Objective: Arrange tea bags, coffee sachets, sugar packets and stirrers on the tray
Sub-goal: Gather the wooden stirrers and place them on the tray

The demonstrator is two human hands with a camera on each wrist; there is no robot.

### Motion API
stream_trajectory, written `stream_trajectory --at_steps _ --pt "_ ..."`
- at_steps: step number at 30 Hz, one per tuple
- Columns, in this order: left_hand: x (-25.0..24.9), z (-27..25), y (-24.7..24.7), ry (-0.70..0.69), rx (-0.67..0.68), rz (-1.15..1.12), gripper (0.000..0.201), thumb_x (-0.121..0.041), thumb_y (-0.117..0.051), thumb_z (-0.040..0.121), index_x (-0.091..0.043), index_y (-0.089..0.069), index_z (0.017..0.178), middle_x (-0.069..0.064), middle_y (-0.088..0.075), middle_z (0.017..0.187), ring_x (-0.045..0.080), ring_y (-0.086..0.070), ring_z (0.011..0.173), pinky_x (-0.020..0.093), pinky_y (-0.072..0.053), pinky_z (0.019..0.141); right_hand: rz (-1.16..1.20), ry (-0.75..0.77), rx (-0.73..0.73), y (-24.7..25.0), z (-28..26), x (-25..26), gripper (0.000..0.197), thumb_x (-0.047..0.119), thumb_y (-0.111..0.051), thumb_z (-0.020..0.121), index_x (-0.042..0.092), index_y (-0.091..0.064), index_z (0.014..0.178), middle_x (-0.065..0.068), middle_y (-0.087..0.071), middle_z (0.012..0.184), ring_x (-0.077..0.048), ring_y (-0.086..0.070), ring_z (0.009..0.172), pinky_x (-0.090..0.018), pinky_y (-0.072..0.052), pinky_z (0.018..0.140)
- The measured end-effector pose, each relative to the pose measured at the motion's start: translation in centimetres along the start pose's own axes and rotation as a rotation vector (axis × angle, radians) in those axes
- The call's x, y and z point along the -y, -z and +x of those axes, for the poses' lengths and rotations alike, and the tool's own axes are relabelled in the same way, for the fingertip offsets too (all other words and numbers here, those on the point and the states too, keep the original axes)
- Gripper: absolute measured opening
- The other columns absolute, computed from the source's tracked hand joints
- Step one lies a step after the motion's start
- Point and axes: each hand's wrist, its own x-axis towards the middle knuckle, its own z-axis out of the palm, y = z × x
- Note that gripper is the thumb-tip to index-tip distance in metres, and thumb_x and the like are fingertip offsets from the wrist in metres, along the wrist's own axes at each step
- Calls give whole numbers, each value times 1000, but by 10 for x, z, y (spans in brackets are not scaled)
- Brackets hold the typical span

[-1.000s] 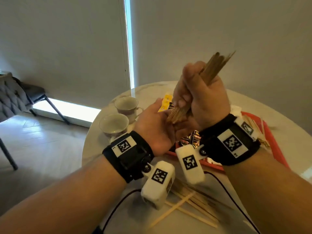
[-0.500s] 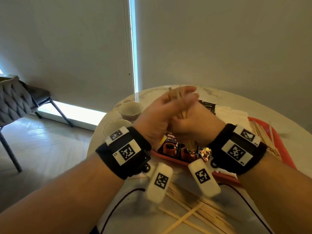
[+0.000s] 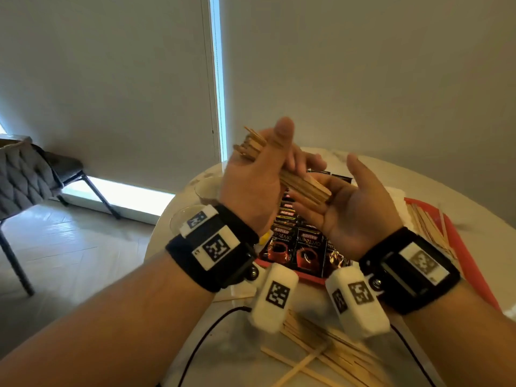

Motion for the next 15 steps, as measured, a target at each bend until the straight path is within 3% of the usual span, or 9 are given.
stream_trajectory --at_steps 2,4,6,8,10,12,14,15 --pt "10 -3 -7 -21 57 73 44 -55 -71 86 -16 -60 67 5 -62 65 37 -70 82 61 -56 98 70 15 58 -11 0 1 65 64 -45 98 9 -76 87 -13 -70 109 -30 -69 104 -48 -52 101" --pt "16 -4 -9 -35 50 115 43 -57 -74 82 -18 -61 68 5 -64 66 38 -71 81 59 -57 99 33 3 110 -19 -1 0 64 63 -44 100 11 -73 75 -9 -60 100 -29 -65 98 -49 -55 97" --pt "14 -6 -9 -62 39 154 42 -54 -70 83 -17 -60 67 4 -67 69 33 -75 85 46 -61 93 -149 -12 35 -17 2 -2 59 62 -47 99 8 -71 99 -13 -64 99 -28 -66 85 -39 -60 69" --pt "11 -9 -9 -82 62 228 40 -54 -65 85 -19 -63 67 12 -74 81 35 -77 97 54 -61 91 -267 -29 -68 -15 3 -6 58 63 -57 93 9 -68 112 -11 -63 86 -20 -58 60 -26 -44 46" --pt "8 -14 -11 -79 96 292 33 -58 -63 85 -29 -72 73 21 -74 93 45 -72 98 65 -60 83 -252 -25 -63 -15 4 -8 44 56 -67 86 12 -67 92 -3 -54 72 -11 -45 50 -21 -34 39" --pt "7 -16 -10 -75 123 313 30 -52 -64 88 -26 -79 88 16 -73 90 48 -69 88 53 -61 71 -149 10 -58 -16 5 -8 29 43 -73 80 16 -62 81 2 -48 65 -6 -40 48 -16 -31 37" --pt "7 -15 -7 -77 163 329 22 -38 -65 94 -22 -77 84 12 -76 103 45 -69 81 43 -62 68 -108 65 -84 -11 9 -9 34 34 -79 74 11 -60 91 1 -47 62 -5 -39 46 -15 -29 37" --pt "8 -14 -5 -88 178 369 21 -31 -68 95 -20 -74 79 7 -76 117 41 -72 86 44 -64 74 -107 92 -91 -7 12 -10 42 28 -82 74 5 -58 99 -3 -48 64 -6 -39 46 -16 -29 37"
